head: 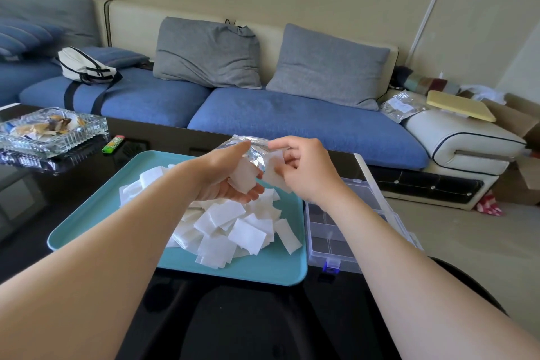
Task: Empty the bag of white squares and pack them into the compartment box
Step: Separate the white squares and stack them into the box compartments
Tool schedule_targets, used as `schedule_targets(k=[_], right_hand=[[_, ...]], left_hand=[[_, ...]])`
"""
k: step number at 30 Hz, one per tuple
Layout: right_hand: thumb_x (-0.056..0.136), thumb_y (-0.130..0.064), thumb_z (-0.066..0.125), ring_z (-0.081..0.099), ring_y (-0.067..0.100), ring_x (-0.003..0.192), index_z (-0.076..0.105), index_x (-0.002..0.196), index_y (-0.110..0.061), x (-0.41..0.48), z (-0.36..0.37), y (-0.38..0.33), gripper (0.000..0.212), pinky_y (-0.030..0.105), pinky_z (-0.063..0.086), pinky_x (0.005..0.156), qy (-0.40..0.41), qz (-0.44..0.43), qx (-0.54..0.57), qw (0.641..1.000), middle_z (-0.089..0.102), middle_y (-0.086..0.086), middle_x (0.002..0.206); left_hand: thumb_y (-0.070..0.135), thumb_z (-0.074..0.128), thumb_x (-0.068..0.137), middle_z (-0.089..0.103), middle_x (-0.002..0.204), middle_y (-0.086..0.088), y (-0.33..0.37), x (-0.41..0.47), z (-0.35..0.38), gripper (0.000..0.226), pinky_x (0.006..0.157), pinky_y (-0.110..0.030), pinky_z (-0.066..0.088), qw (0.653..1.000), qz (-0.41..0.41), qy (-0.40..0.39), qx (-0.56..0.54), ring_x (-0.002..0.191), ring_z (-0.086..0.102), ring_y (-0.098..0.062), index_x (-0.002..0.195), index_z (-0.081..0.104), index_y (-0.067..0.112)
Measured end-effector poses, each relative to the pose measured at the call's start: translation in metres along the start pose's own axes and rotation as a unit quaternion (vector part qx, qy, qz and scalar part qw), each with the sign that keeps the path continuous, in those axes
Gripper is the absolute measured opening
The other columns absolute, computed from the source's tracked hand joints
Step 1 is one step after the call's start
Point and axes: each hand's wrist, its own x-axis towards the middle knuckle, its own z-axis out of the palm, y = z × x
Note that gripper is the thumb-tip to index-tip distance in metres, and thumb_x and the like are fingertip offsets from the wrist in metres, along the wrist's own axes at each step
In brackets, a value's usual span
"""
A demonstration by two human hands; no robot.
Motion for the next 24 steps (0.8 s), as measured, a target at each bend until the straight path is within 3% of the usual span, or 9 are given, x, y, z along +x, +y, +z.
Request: schedule_targets(k=[5, 9, 13, 16, 19, 24], right_hand=[[0.09, 0.004, 0.075, 0.075, 0.013, 0.082, 0.076, 0.105, -0.029, 0.001, 0.001, -0.014, 0.036, 0.032, 0.063, 0.081, 0.021, 0.052, 0.193, 0.98, 0.081, -0.001, 0.089], [0.088, 0.001, 0.079, 0.078, 0.019, 0.084, 0.076, 0.101, -0.027, -0.001, 0.008, -0.02, 0.031, 0.033, 0.065, 0.077, 0.029, 0.033, 0.182, 0.982, 0.08, -0.001, 0.087], [0.09, -0.009, 0.082, 0.077, 0.008, 0.081, 0.08, 0.099, -0.024, -0.002, 0.011, -0.022, 0.018, 0.029, 0.064, 0.071, 0.035, 0.021, 0.143, 0.989, 0.08, -0.007, 0.085], [0.088, -0.015, 0.085, 0.074, 0.0, 0.079, 0.083, 0.097, -0.022, -0.002, 0.011, -0.02, 0.012, 0.018, 0.06, 0.07, 0.055, 0.001, 0.097, 0.994, 0.079, -0.01, 0.085], [0.09, -0.013, 0.083, 0.072, 0.0, 0.082, 0.085, 0.095, -0.02, -0.001, 0.011, -0.018, 0.01, 0.013, 0.057, 0.073, 0.072, -0.013, 0.09, 0.993, 0.079, -0.012, 0.086], [0.098, -0.015, 0.073, 0.072, 0.003, 0.079, 0.082, 0.096, -0.028, 0.003, 0.006, -0.01, 0.015, 0.029, 0.062, 0.079, 0.083, 0.021, 0.136, 0.987, 0.08, -0.01, 0.086]], left_hand=[[0.052, 0.028, 0.112, 0.073, 0.116, -0.03, 0.004, -0.003, 0.004, 0.06, 0.08, -0.046, 0.064, 0.992, 0.015, -0.023, -0.121, 0.099, 0.075, -0.041, 0.135, 0.059, 0.006], [0.055, 0.022, 0.112, 0.073, 0.119, -0.027, 0.007, -0.004, 0.009, 0.066, 0.088, -0.049, 0.062, 0.986, 0.036, -0.056, -0.155, 0.111, 0.072, -0.043, 0.132, 0.064, 0.008], [0.051, 0.025, 0.112, 0.069, 0.125, -0.03, 0.007, -0.005, 0.009, 0.064, 0.1, -0.053, 0.057, 0.982, 0.042, -0.089, -0.158, 0.113, 0.07, -0.046, 0.135, 0.063, 0.004], [0.032, 0.039, 0.104, 0.065, 0.129, -0.035, 0.009, -0.01, 0.008, 0.051, 0.108, -0.057, 0.051, 0.978, 0.042, -0.118, -0.167, 0.118, 0.066, -0.05, 0.135, 0.061, -0.002], [0.008, 0.034, 0.093, 0.065, 0.129, -0.034, 0.009, -0.015, 0.009, 0.05, 0.104, -0.055, 0.055, 0.972, 0.055, -0.145, -0.174, 0.119, 0.065, -0.051, 0.133, 0.06, -0.005], [-0.004, 0.024, 0.095, 0.067, 0.127, -0.033, 0.009, -0.013, 0.009, 0.052, 0.103, -0.051, 0.056, 0.973, 0.048, -0.162, -0.157, 0.119, 0.067, -0.046, 0.139, 0.051, -0.006]])
